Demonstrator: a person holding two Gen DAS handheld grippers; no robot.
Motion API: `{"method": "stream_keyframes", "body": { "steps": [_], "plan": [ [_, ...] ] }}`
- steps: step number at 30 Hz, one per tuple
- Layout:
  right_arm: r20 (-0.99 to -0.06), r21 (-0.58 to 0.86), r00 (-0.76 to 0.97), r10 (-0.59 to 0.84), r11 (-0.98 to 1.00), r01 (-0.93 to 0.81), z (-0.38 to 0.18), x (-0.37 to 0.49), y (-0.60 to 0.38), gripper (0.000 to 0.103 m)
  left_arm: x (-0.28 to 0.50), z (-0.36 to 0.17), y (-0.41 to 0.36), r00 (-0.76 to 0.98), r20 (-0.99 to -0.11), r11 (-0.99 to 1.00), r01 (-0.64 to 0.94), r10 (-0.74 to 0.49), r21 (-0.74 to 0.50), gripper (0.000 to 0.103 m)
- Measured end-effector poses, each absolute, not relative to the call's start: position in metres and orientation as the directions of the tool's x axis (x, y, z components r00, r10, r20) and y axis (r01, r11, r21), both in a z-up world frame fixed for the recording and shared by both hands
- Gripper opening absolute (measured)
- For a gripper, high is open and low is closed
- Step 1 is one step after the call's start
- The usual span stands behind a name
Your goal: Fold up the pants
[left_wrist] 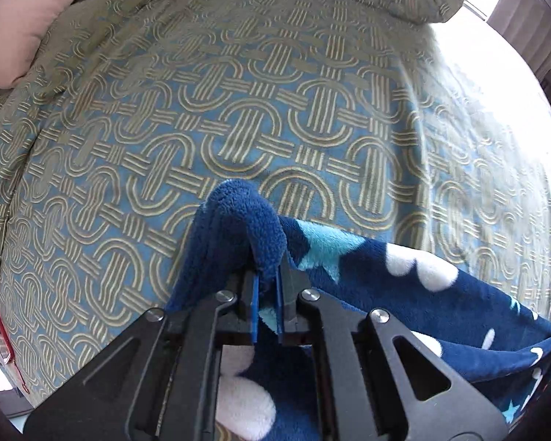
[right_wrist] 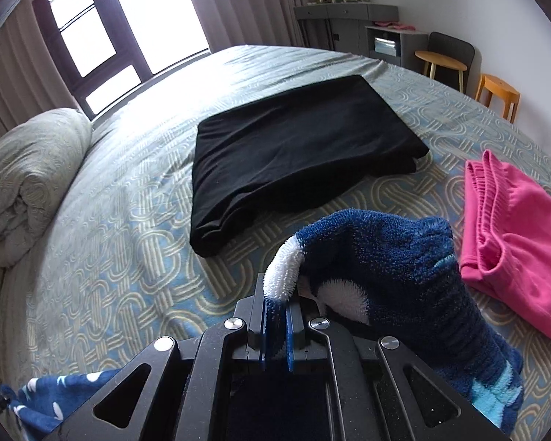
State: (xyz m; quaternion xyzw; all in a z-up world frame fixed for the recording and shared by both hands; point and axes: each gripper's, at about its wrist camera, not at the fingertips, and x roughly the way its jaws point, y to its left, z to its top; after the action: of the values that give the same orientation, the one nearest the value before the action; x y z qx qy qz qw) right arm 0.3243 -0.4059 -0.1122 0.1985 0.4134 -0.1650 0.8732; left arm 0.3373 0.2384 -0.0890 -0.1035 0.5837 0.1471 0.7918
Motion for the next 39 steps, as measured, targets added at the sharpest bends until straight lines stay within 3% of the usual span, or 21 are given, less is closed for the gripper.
{"method": "stream_keyframes", "body": {
  "steps": [9, 13, 16, 19, 22, 25, 29, 31, 34, 36, 38, 39],
  "plan": [
    [-0.838, 0.174, 0.531, -0.125, 0.861, 0.478, -0.13, 0.355, -0.41, 0.007, 0.359, -0.096, 0.254, 0.245, -0.965, 0.924, -0.383, 0.094, -0.007, 0.016],
    [-0.855, 0.137, 0.498, -0.146, 0.862, 0.487, -0.127, 0.356, -0.409, 0.014, 0.344, -0.064, 0.259, 0.332, -0.925, 0.94, -0.335, 0.184, 0.067, 0.05],
    [-0.85, 0.111, 0.493, -0.184, 0.853, 0.509, -0.117, 0.349, -0.408, 0.025, 0.323, -0.039, 0.266, 0.396, -0.884, 0.942, -0.311, 0.25, 0.127, 0.054],
    [-0.823, 0.019, 0.481, -0.302, 0.832, 0.555, -0.095, 0.335, -0.398, 0.041, 0.293, -0.031, 0.279, 0.416, -0.883, 0.953, -0.286, 0.218, 0.1, 0.06],
    [-0.765, -0.02, 0.537, -0.356, 0.846, 0.533, -0.065, 0.318, -0.368, 0.047, 0.258, -0.042, 0.281, 0.406, -0.904, 0.967, -0.252, 0.131, 0.028, 0.06],
    [-0.735, -0.047, 0.617, -0.28, 0.929, 0.366, -0.041, 0.316, -0.305, 0.047, 0.229, -0.063, 0.278, 0.381, -0.924, 0.969, -0.237, 0.022, -0.075, 0.06],
    [-0.757, 0.005, 0.649, 0.071, 0.995, -0.102, -0.033, 0.314, -0.181, 0.057, 0.208, -0.093, 0.266, 0.374, -0.919, 0.951, -0.22, -0.124, -0.218, 0.06],
    [-0.783, 0.052, 0.569, 0.251, 0.938, -0.342, -0.041, 0.311, -0.11, 0.057, 0.21, -0.102, 0.259, 0.395, -0.904, 0.942, -0.21, -0.163, -0.261, 0.06],
    [-0.814, 0.079, 0.436, 0.383, 0.817, -0.571, -0.062, 0.31, -0.013, 0.057, 0.217, -0.107, 0.259, 0.43, -0.878, 0.923, -0.21, -0.21, -0.323, 0.06],
    [-0.829, 0.081, 0.373, 0.417, 0.748, -0.658, -0.078, 0.317, 0.041, 0.057, 0.221, -0.109, 0.264, 0.451, -0.864, 0.912, -0.216, -0.225, -0.35, 0.053],
    [-0.83, 0.079, 0.349, 0.436, 0.711, -0.699, -0.088, 0.328, 0.082, 0.057, 0.224, -0.111, 0.272, 0.473, -0.844, 0.894, -0.219, -0.254, -0.391, 0.027],
    [-0.829, 0.088, 0.332, 0.45, 0.692, -0.717, -0.092, 0.329, 0.097, 0.057, 0.224, -0.111, 0.275, 0.486, -0.831, 0.882, -0.22, -0.271, -0.416, 0.021]
  ]
}}
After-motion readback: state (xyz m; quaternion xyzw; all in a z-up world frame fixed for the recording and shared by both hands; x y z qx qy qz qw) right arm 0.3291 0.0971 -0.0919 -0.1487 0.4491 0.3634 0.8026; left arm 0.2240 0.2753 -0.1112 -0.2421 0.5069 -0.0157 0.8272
